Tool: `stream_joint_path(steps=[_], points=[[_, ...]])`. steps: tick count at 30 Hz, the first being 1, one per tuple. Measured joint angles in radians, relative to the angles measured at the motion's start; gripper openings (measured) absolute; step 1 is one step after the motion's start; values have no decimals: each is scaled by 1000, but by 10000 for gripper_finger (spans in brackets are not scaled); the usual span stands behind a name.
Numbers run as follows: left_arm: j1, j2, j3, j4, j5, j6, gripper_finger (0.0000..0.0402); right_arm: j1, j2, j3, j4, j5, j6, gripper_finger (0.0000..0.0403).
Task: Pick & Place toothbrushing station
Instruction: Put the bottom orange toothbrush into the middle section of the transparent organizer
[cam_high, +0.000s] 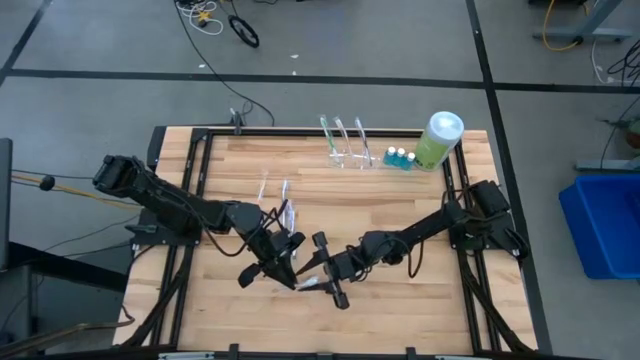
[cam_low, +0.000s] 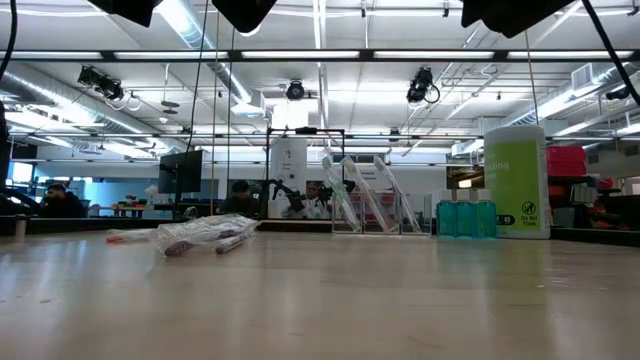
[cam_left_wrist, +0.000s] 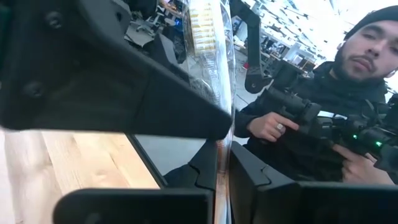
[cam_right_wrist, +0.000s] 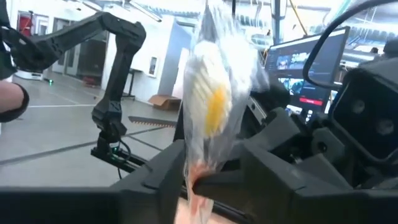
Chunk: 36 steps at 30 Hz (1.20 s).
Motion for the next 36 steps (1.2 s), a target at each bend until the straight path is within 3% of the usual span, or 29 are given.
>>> stream_joint_path(steps=[10,16,23,29,32,36], points=[[1,0,0,-6,-11,20,27,1,-6,0,-1,-37,-4,20],[7,-1,0,-40,-44,39,36,18,-8,-1,-30,27,16,23],[55,-1,0,-198,-91,149,112,88,-69,-1,-300,344,79,10],[138,-10,1,-439,-243,230,179,144,-175,-1,-661,666,294,16],[172,-36,1,-571,-399,241,199,159,-219,-1,-829,808,433,11],[165,-72,1,-659,-693,241,212,160,-284,-1,-1068,1038,679,16]])
